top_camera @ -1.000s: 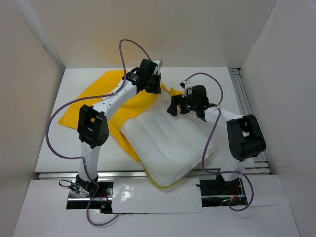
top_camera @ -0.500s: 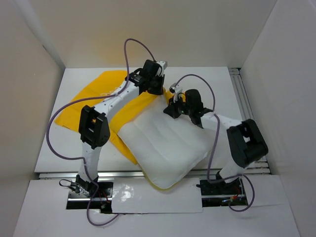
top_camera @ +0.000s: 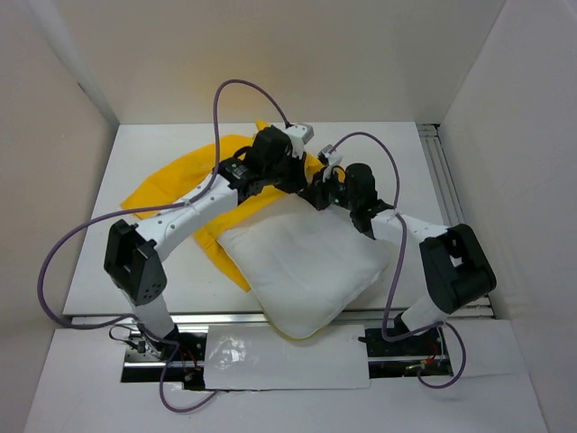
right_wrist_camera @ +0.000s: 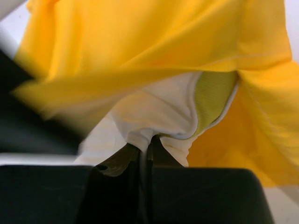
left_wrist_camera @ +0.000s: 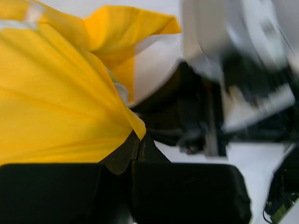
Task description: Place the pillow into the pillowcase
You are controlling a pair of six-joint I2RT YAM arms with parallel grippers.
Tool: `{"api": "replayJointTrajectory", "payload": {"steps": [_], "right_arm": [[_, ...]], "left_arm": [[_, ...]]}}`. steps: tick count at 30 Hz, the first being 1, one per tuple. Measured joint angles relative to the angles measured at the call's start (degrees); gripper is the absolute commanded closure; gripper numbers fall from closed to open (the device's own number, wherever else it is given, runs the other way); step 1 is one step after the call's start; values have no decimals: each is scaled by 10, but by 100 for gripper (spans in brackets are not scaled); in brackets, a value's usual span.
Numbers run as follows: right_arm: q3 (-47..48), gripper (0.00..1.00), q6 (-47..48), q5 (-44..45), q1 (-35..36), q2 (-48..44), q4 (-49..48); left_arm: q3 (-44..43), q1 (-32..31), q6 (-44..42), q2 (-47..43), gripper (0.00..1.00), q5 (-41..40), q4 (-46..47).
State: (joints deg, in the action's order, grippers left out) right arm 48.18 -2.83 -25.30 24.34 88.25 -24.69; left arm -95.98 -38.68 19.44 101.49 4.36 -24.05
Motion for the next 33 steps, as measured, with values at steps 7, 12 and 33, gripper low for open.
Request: {"api": "replayJointTrajectory", "payload": {"steps": [7, 12, 33], "right_arm": [[-36, 100, -56, -87, -29, 12, -115], [-47, 100, -39, -105, -52, 8, -107], [-83, 100, -118, -92, -40, 83, -280]], "left_arm": [[50, -19, 4, -4, 100, 3, 49], [-38, -11, 17, 66, 100, 3, -27], [23, 26, -17, 56, 91, 96, 57]]}}
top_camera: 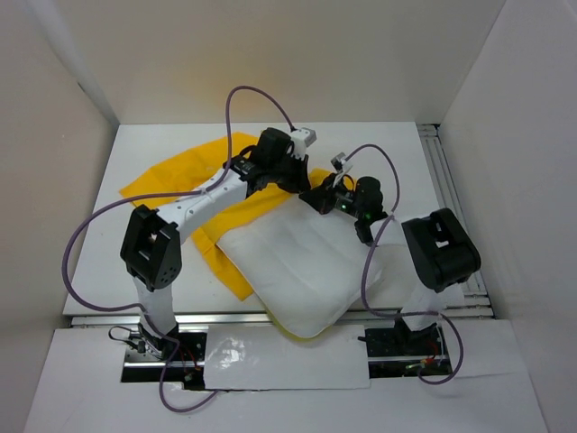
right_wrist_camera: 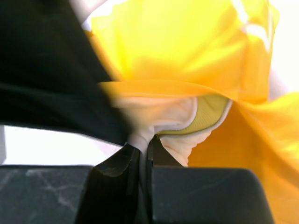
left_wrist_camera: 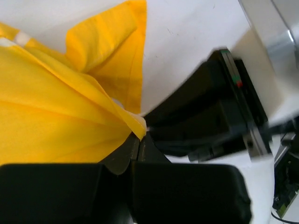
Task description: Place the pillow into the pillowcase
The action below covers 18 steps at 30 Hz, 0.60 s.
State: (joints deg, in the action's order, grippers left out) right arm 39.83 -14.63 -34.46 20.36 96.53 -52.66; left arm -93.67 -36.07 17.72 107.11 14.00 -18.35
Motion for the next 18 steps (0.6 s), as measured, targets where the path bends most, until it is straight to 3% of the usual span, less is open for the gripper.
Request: {"api": "replayJointTrajectory", "payload": {"steps": [1, 2, 5, 6, 7, 8, 9, 10, 15, 18], "right_arm": [[-1, 100, -21, -6, -9, 13, -20], [-1, 98, -42, -12, -18, 24, -39], [-1, 88, -82, -20, -35, 37, -80], [-1, 83, -87, -19, -37, 37, -86], [-1, 68, -89, -16, -38, 37, -90], [-1, 61, -90, -10, -39, 37, -90], [-1, 56, -86, -2, -40, 36, -89], [-1, 41, -84, 5, -41, 34, -86], [5, 0, -56, 53, -46, -4, -20], [35, 0, -32, 99, -46, -32, 59]], "left_arm": [[3, 0, 0, -1, 85, 0, 3], [3, 0, 1, -1, 68, -2, 1], [2, -2, 3, -1, 34, 6, -6], [2, -4, 3, -1, 24, 11, -9], [2, -7, 7, -1, 6, 16, -13], [2, -9, 3, -1, 1, 19, -16], [2, -11, 6, -1, 1, 21, -19], [4, -13, 7, -2, 1, 20, -21], [43, -15, 22, -43, 1, 0, -37], [90, -15, 49, -111, 1, -31, -50]]}}
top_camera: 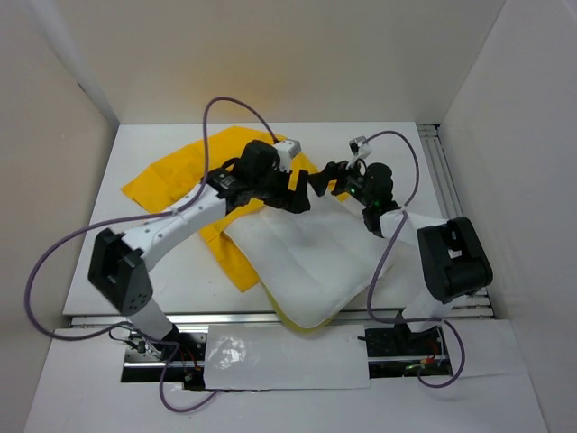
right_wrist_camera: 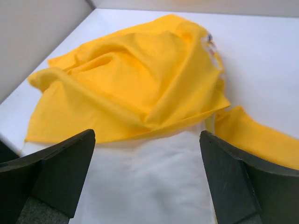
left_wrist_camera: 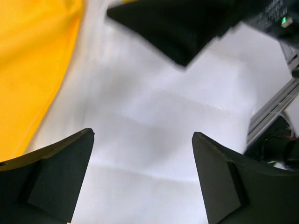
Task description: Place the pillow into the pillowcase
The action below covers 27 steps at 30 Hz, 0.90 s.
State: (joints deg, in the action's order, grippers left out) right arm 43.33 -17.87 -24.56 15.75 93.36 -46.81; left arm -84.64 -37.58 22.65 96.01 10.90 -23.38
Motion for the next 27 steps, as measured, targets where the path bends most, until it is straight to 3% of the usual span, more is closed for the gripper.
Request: {"api": "replayJointTrajectory", "payload": {"steps": [7, 12, 20, 23, 27], "right_arm": [[53, 0, 51, 119, 21, -71, 210], [83, 0, 105, 187, 134, -104, 359], [94, 0, 139, 288, 383, -103, 508], [105, 0, 140, 332, 435, -87, 540], [129, 0, 141, 377, 467, -49, 562]], "left_arm": [[160, 7, 125, -238, 1, -118, -48], [298, 29, 244, -350, 1, -196, -120], [485, 146, 318, -397, 1, -181, -166], [521, 194, 313, -397, 1, -158, -138], [552, 206, 299, -408, 1, -123, -84]]}}
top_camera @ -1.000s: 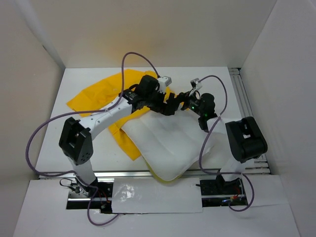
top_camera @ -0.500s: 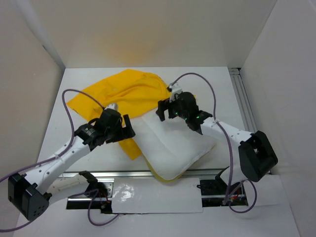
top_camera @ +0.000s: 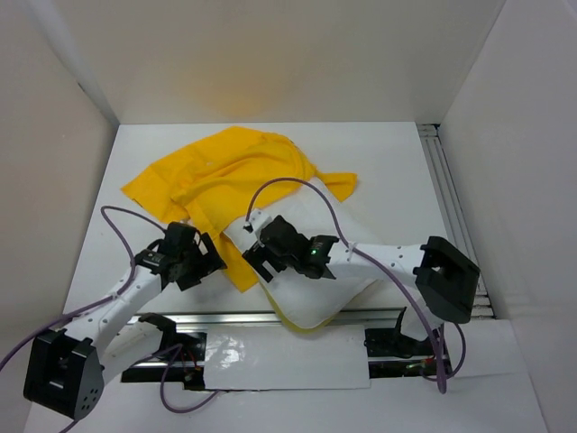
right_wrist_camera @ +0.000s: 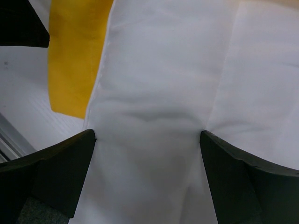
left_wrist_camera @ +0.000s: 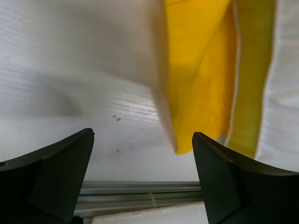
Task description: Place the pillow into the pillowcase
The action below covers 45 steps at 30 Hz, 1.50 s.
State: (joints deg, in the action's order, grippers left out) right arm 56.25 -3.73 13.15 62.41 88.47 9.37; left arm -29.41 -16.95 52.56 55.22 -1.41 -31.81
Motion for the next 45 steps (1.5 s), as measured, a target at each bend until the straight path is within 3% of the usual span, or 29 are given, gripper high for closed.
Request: {"api": "replayJointTrajectory", "payload": {"steps": [7, 10, 11, 12, 15, 16, 18, 22, 25, 31, 40, 45], "right_arm": [[24, 3, 0, 16, 2, 56, 8], [30, 28, -3, 25, 2, 76, 7], [31, 55, -3, 28, 2, 80, 6], [32, 66, -2, 31, 2, 81, 5], [34, 95, -9, 43, 1, 82, 3], [34, 100, -9, 45, 0, 82, 1], [34, 100, -12, 46, 0, 81, 0], [33, 100, -13, 44, 1, 75, -2], [26, 100, -13, 42, 0, 61, -10], [-10, 100, -13, 49, -1, 12, -53], [-17, 100, -13, 91, -7, -24, -159], [4, 100, -5, 108, -9, -13, -205]], "left_arm": [[35, 0, -15, -18, 3, 33, 98], [40, 0, -16, 7, 11, 33, 124], [41, 0, -17, 22, 14, 34, 134], [42, 0, -17, 35, 20, 34, 143], [49, 1, -16, 59, 26, 43, 179], [51, 1, -17, 66, 30, 47, 194], [54, 1, -16, 80, 32, 57, 222], [54, -10, -14, 110, 53, 66, 263], [51, -19, -10, 131, 100, 64, 279], [35, -62, -13, 131, 100, 43, 255], [-30, -231, -11, -99, 100, 2, 169], [-85, -299, -14, -104, 100, -16, 129]]}}
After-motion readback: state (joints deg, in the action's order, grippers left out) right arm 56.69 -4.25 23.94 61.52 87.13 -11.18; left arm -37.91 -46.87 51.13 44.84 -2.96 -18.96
